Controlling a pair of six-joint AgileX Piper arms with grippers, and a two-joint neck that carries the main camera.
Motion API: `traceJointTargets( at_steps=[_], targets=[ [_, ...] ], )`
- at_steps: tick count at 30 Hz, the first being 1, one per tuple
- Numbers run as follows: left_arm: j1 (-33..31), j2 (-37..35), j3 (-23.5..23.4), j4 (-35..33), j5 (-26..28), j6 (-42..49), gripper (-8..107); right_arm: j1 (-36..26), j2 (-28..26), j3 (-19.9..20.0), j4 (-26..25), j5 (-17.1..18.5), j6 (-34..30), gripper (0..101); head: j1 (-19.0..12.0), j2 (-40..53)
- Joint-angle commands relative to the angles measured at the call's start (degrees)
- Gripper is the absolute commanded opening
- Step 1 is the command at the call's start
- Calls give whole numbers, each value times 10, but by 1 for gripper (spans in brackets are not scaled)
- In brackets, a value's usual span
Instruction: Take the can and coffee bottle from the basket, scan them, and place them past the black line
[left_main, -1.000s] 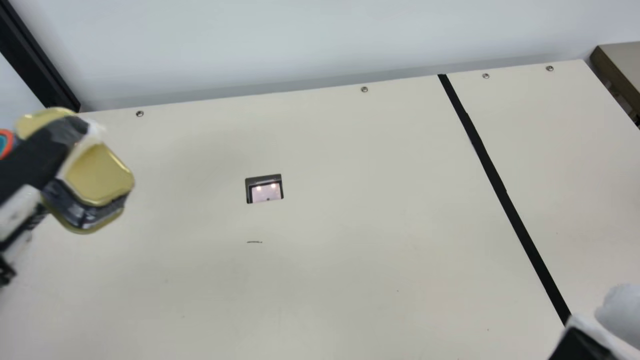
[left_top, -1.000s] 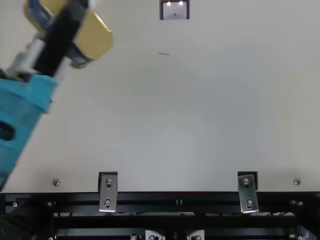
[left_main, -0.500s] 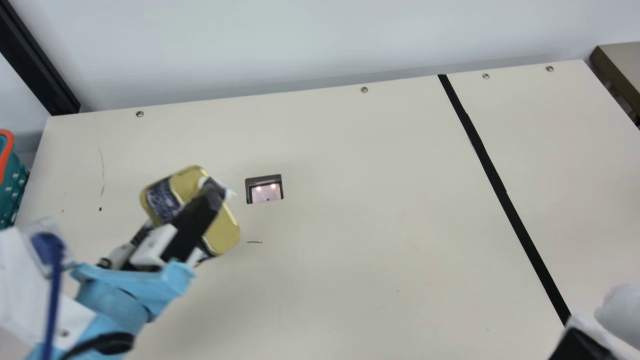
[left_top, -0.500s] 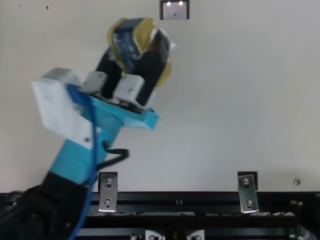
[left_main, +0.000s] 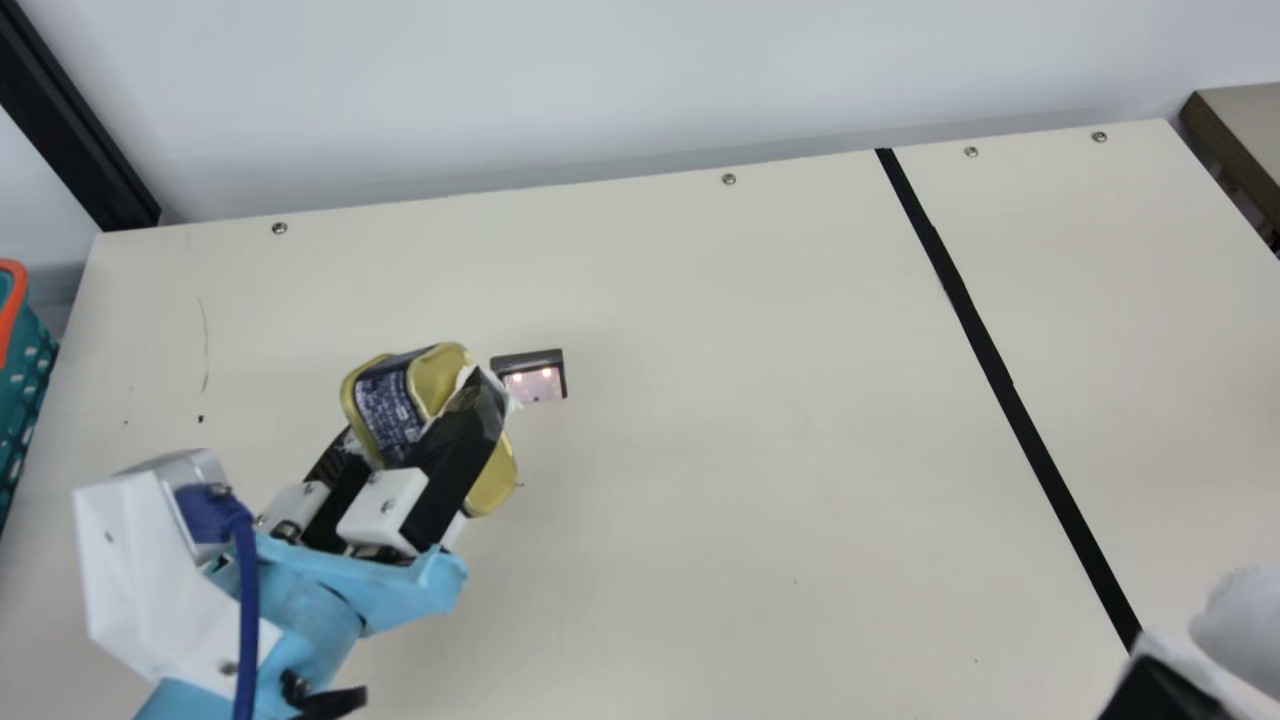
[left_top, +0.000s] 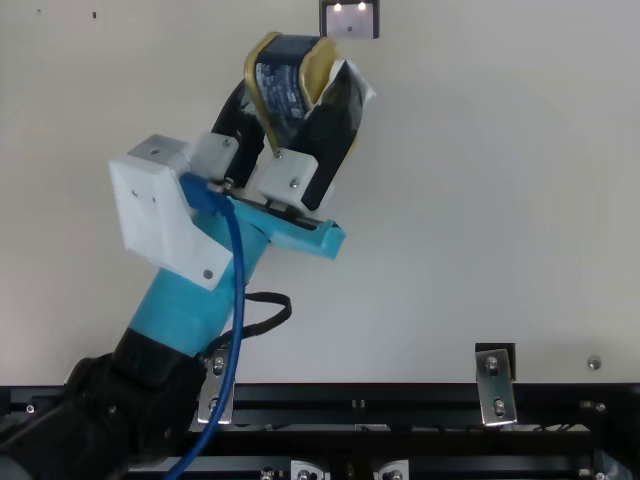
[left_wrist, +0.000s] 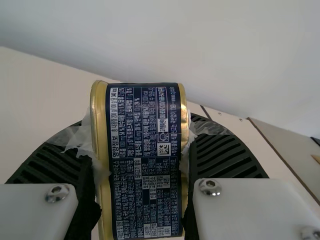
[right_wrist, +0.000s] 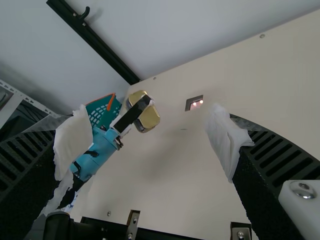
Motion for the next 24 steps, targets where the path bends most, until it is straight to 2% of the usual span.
traceJointTargets(
  at_steps=[1, 15, 24],
  targets=[
    [9, 12, -1, 39, -6, -10, 10, 0, 0, 0, 0, 0, 0, 101, -4, -3],
    [157, 98, -31, 299, -18, -119, 10, 0, 0, 0, 0, 0, 0, 101, -4, -3],
    [238, 159, -63, 429, -43, -195, 10, 0, 0, 0, 0, 0, 0, 101, -4, -3]
  ],
)
